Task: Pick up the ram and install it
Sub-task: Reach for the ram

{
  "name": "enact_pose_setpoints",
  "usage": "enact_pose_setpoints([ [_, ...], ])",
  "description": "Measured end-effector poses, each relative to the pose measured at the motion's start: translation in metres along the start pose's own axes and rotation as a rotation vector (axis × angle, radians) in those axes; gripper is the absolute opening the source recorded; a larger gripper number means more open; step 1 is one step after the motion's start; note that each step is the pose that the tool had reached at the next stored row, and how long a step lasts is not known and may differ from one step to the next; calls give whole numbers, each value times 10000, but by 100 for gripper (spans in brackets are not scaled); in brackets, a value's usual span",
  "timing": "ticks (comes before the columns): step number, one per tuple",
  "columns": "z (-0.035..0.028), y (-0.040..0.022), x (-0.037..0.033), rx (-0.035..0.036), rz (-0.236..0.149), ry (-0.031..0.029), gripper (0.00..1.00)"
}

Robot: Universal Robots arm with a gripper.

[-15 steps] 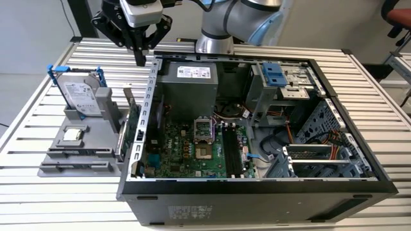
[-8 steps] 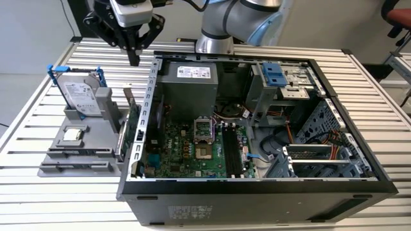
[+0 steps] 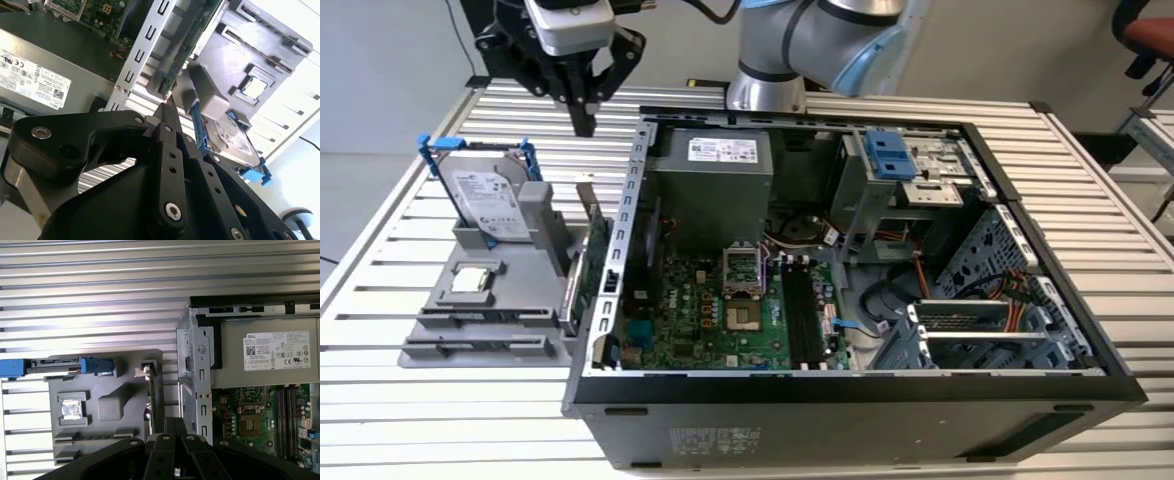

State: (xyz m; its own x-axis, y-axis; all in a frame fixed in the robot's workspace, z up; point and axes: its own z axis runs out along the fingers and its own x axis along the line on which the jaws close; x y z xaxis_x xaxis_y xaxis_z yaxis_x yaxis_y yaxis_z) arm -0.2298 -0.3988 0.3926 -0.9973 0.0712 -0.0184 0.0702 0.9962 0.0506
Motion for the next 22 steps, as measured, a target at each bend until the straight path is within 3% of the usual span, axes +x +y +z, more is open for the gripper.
enact_pose_setpoints([
  [22, -8, -26, 374, -21, 1, 2, 0],
])
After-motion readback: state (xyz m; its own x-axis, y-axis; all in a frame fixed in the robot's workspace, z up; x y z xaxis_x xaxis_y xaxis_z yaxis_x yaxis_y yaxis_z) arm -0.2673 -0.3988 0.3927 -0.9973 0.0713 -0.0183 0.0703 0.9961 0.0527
